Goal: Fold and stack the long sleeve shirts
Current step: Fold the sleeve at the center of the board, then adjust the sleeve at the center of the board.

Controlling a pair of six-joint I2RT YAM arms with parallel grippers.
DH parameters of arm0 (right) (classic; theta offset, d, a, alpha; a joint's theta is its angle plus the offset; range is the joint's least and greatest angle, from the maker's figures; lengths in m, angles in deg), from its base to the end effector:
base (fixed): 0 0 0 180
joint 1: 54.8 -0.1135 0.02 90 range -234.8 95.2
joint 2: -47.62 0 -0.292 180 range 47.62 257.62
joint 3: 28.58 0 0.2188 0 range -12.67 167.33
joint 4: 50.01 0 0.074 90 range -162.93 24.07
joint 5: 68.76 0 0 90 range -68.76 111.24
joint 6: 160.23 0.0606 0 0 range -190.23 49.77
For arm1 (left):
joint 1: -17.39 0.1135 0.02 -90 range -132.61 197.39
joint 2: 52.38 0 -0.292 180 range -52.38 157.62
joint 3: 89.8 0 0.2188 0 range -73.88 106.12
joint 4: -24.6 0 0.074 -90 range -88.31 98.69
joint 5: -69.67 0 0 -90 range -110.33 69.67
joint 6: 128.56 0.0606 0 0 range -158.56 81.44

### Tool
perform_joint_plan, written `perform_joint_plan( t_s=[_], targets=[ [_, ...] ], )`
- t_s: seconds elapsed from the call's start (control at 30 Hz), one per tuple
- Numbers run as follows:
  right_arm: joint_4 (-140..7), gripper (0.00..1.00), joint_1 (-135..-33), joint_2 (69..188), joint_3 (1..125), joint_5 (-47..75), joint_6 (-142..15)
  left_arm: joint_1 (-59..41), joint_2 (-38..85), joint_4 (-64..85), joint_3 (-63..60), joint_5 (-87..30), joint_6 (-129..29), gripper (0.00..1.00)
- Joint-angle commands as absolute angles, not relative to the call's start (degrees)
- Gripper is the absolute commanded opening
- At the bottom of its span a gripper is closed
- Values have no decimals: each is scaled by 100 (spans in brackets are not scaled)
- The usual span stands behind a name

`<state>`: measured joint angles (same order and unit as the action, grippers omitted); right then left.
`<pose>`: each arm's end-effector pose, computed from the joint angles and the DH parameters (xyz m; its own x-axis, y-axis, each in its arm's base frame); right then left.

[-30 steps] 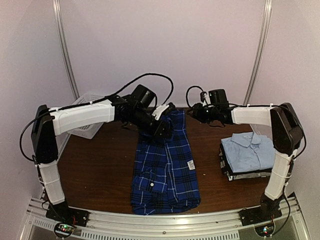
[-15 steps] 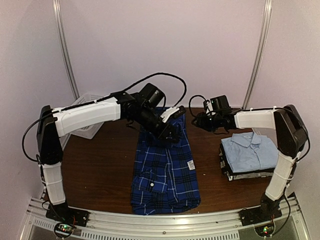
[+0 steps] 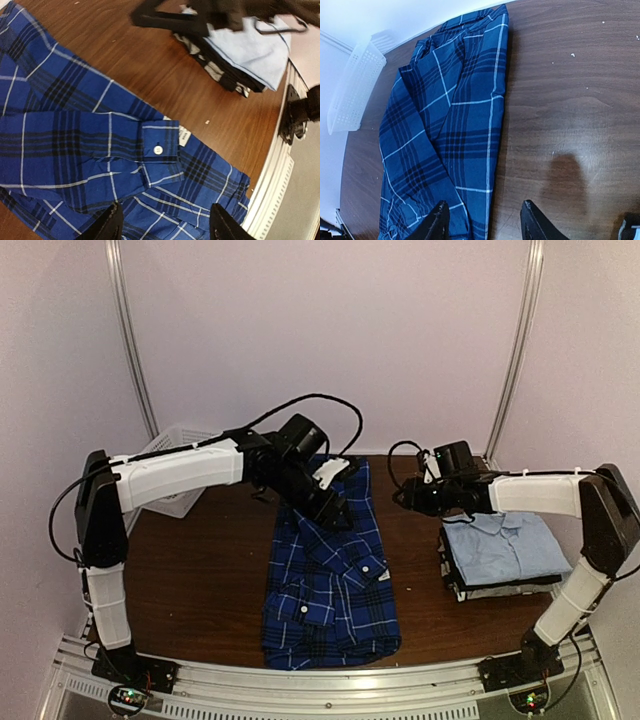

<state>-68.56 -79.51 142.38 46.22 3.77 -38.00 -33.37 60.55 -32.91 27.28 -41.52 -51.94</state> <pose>0.3131 0.1641 0.2477 -0.8050 0.1896 -0.5622 -0.2162 0.7888 0.5754 0.2550 -0.3468 0.2935 -0.6925 0.5068 -0.5135 0.7178 0.5551 -0.4203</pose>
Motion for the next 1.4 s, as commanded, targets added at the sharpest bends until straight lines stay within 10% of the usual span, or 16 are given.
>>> perform_joint_plan(
  t_s=[0.0, 0.97, 1.37],
  targets=[
    [-7095, 50, -8367, 13737, 4279, 700, -4147, -2784, 5767, -2833, 2247, -3310, -6238, 57],
    [-8003, 34, -10023, 14375, 3956, 1821, -4318, -1809, 5859, -1475, 729, -3275, -7587, 43],
    [-8355, 7, -10135, 14254, 4129, 1959, -4191, -1803, 5887, -1370, 591, -3218, -7605, 40]
  ],
)
